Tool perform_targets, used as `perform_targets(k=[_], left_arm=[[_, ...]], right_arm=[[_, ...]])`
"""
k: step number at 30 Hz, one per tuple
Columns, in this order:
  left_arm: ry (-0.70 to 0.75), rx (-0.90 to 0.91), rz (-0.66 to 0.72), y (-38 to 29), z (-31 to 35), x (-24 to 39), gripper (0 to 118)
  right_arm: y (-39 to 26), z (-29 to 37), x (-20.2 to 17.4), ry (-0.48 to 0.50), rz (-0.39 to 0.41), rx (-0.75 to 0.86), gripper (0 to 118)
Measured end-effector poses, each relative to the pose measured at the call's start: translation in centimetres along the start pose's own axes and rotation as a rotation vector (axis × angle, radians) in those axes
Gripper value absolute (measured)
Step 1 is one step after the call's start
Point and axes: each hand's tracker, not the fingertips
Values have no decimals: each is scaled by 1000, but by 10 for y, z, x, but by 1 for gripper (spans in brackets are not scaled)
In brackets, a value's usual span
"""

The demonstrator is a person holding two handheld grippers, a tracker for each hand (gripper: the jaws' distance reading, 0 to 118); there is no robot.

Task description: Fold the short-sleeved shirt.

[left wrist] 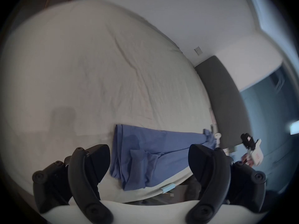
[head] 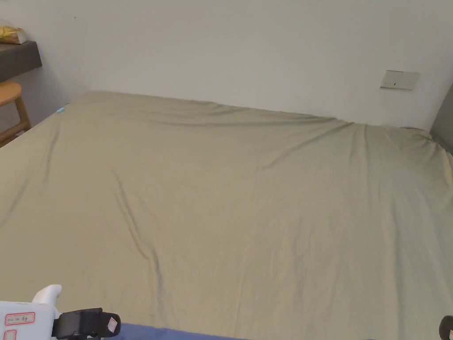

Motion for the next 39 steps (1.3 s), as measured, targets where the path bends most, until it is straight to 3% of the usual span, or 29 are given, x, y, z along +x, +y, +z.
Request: perform_targets(k=[1, 3, 5, 7, 8, 14, 21, 26, 30, 32, 35, 38, 39], left_arm=[[-18, -18, 40, 0, -10, -10, 100], [17, -77, 51, -1, -27, -22, 100], [28, -71, 35, -4, -40, -30, 100], [-117, 1, 48, -2, -35, -36, 100], [-109, 1, 82, 0, -38, -40, 100], [-192, -13, 83, -1, -36, -52, 99], [-190, -82, 57, 11, -15, -78, 72], [-297, -62, 241, 5, -34, -83, 72], [-387, -135, 134, -1, -70, -61, 72], [-430, -238, 142, 6, -83, -53, 77], [-477, -237, 229, 10, -93, -49, 79], [-491, -300, 182, 13, -110, -42, 78], [-460, -322, 154, 14, -113, -34, 73]], right_arm=[[6, 3, -7, 18, 12, 33, 62], [13, 2, -20, 27, 38, 73, 0], [16, 1, -29, 3, 43, 106, 0], [22, 3, -31, 61, -9, 106, 0], [21, 5, -34, 73, -18, 113, 0], [-3, 9, -59, 48, 62, 145, 0], [4, 12, -46, 27, 62, 122, 0], [-1, 18, -38, 1, 44, 107, 0], [-6, 13, -39, -2, -4, 87, 0], [-7, 10, -43, 2, -9, 86, 0], [-10, 5, -46, 16, -1, 77, 0], [-9, 1, -55, 25, 19, 72, 0], [-8, 0, -57, 29, 21, 71, 0]])
